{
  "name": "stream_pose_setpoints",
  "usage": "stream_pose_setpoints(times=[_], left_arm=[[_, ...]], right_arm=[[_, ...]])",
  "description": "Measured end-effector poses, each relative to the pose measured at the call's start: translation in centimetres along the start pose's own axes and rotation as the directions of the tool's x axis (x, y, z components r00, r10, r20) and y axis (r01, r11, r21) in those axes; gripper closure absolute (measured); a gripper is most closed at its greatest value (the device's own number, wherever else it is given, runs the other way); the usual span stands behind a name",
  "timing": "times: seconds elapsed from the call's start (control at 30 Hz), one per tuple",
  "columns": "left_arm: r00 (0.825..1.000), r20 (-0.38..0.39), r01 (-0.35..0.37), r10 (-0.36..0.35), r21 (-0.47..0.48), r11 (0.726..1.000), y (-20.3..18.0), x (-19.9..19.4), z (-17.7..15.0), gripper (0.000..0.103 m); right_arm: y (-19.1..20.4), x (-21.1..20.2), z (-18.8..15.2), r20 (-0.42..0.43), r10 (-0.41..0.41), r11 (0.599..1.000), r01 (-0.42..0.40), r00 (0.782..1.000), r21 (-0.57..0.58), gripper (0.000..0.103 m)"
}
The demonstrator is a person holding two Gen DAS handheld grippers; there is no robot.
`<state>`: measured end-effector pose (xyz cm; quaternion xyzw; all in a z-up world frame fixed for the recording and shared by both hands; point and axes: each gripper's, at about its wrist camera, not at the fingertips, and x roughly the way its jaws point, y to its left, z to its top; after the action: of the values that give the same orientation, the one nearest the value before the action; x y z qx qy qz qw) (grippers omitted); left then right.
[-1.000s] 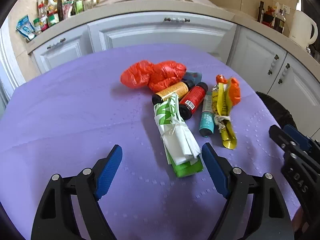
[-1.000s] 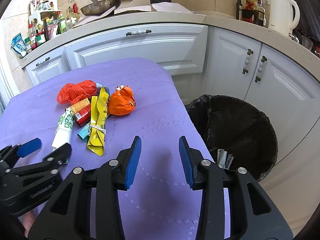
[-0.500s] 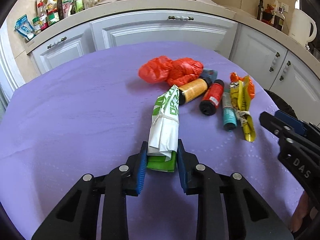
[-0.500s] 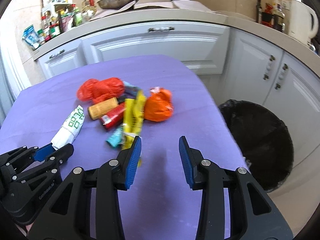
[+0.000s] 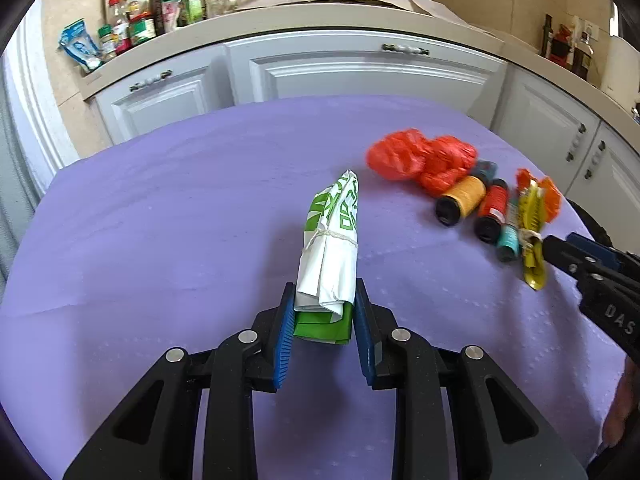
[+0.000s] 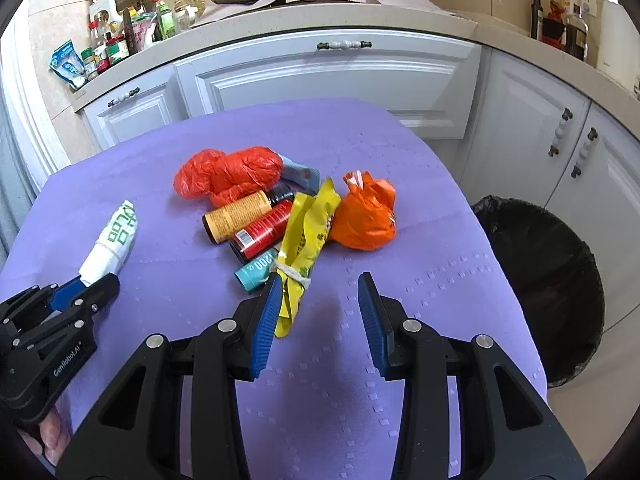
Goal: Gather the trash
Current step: 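Grasp the white-green tube with left gripper while right gripper grasps yellow wrapper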
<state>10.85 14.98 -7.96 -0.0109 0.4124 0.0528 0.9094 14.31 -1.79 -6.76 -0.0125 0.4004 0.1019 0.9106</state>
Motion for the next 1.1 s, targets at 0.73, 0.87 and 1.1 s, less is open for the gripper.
stream_pose_setpoints(times=[0.73,0.87,1.1], left_arm=[[0.998,0.013,-0.054,0.055,-0.048,0.997,3.7,0.2,0.4,0.075],[0.998,0.013,-0.056,0.057,-0.053,0.997,3.8,0.1,0.3,0.075],[0.998,0.017,-0.052,0.052,-0.043,0.998,3.6,0.1,0.3,0.075]], right_arm=[[2.0,1.4,0.4,-0.029,-0.052,0.999,0.052,0.998,0.008,0.055],[1.3,0.7,0.2,-0.025,-0.103,0.995,0.103,0.994,0.002,0.055],[0.5,-0.1,0.1,-0.015,-0.092,0.994,0.093,0.996,0.065,0.055]])
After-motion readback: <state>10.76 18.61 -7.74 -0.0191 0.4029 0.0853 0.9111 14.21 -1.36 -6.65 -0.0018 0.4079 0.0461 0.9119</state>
